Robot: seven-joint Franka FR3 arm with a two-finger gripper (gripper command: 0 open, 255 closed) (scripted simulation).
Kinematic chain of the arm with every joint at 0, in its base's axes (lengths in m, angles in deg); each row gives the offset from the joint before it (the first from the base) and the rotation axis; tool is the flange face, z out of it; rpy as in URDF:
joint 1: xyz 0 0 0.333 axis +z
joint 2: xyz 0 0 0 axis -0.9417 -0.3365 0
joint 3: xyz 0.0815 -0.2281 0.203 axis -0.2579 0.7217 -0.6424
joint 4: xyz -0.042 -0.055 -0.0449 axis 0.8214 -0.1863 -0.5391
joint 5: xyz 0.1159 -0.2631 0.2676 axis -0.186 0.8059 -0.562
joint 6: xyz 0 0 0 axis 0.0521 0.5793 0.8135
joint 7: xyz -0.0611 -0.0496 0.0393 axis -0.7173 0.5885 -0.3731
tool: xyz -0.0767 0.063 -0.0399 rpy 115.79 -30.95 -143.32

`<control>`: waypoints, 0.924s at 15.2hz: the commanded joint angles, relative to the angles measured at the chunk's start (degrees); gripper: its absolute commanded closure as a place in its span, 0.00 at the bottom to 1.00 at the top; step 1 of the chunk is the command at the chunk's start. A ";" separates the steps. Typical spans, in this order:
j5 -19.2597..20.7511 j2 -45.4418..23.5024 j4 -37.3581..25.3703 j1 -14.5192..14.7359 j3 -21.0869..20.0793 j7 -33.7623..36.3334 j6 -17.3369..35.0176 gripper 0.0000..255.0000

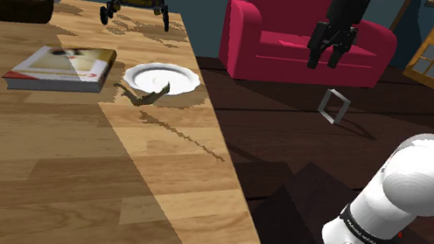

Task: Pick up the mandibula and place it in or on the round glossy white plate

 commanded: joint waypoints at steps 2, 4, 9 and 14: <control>-0.99 -0.55 -0.10 0.47 -1.06 1.08 0.70 0.00; -2.87 -1.81 -0.48 1.38 -3.17 3.20 2.16 0.00; -6.98 -5.88 -2.47 3.47 -8.39 8.34 5.95 0.00; -9.96 -11.13 -5.92 5.21 -13.51 13.35 9.78 0.00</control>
